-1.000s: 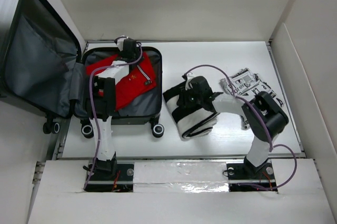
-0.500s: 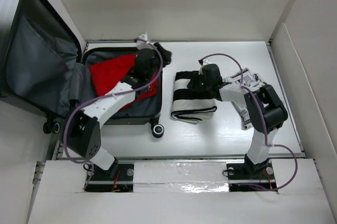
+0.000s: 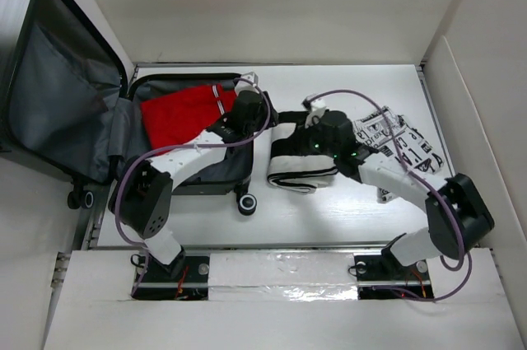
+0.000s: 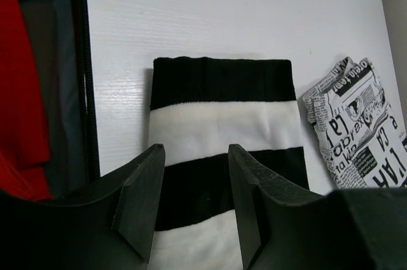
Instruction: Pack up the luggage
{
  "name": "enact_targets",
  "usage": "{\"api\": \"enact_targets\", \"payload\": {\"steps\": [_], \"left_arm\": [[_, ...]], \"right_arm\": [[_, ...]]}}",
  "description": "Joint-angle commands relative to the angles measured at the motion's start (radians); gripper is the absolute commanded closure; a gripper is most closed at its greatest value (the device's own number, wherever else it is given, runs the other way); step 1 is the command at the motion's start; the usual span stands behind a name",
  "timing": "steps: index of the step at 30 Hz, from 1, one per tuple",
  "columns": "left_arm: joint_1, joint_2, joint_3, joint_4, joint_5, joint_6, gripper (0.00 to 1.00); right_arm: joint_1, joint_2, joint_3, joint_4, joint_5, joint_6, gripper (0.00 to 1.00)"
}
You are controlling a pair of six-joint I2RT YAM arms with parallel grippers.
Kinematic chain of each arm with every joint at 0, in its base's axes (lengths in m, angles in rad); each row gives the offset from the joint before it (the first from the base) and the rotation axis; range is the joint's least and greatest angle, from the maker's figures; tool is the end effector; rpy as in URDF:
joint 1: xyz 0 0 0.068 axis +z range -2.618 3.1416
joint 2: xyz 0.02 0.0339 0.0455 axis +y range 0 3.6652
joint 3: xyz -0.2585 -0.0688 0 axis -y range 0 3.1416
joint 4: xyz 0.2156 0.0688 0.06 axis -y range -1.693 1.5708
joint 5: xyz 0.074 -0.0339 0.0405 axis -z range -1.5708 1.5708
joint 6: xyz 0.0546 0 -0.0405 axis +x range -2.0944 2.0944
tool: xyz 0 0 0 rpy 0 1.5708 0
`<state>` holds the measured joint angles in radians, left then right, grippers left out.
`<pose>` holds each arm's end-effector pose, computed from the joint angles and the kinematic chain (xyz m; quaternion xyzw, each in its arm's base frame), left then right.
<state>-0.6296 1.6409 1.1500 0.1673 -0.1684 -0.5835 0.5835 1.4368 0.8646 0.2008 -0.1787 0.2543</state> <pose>0.3107 -0.2150 0.2820 -0.0305 0.8098 -0.2756 0.5170 0.2602 0.1834 0.2570 -0.1844 0.8028 0.2959 0.4836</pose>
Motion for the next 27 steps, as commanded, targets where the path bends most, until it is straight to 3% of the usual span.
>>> {"api": "enact_targets", "payload": {"steps": [1,3,8,14,19,23,27], "left_arm": [[0.045,-0.121,0.007,0.023,0.001,0.020,0.58],[0.056,-0.170,0.001,0.024,0.007,0.034,0.58],[0.050,-0.176,0.014,-0.046,0.055,0.048,0.55],[-0.027,-0.113,-0.009,-0.042,0.087,0.040,0.54],[-0.045,-0.067,-0.039,-0.017,0.073,0.011,0.51],[-0.096,-0.009,-0.033,-0.023,0.052,-0.019,0.46],[-0.131,0.071,0.008,-0.044,0.015,-0.079,0.39]], "right_arm": [[0.078,0.117,0.020,0.038,-0.127,0.014,0.83],[0.111,0.199,0.028,0.124,-0.153,0.058,0.85],[0.111,0.342,0.030,0.140,-0.093,0.094,0.83],[-0.025,0.190,-0.156,0.189,-0.019,0.123,0.82],[-0.045,0.061,-0.145,0.051,-0.019,0.048,0.67],[-0.068,-0.113,-0.177,-0.015,-0.027,0.028,0.44],[-0.102,-0.307,-0.185,-0.125,-0.024,0.002,0.36]]}}
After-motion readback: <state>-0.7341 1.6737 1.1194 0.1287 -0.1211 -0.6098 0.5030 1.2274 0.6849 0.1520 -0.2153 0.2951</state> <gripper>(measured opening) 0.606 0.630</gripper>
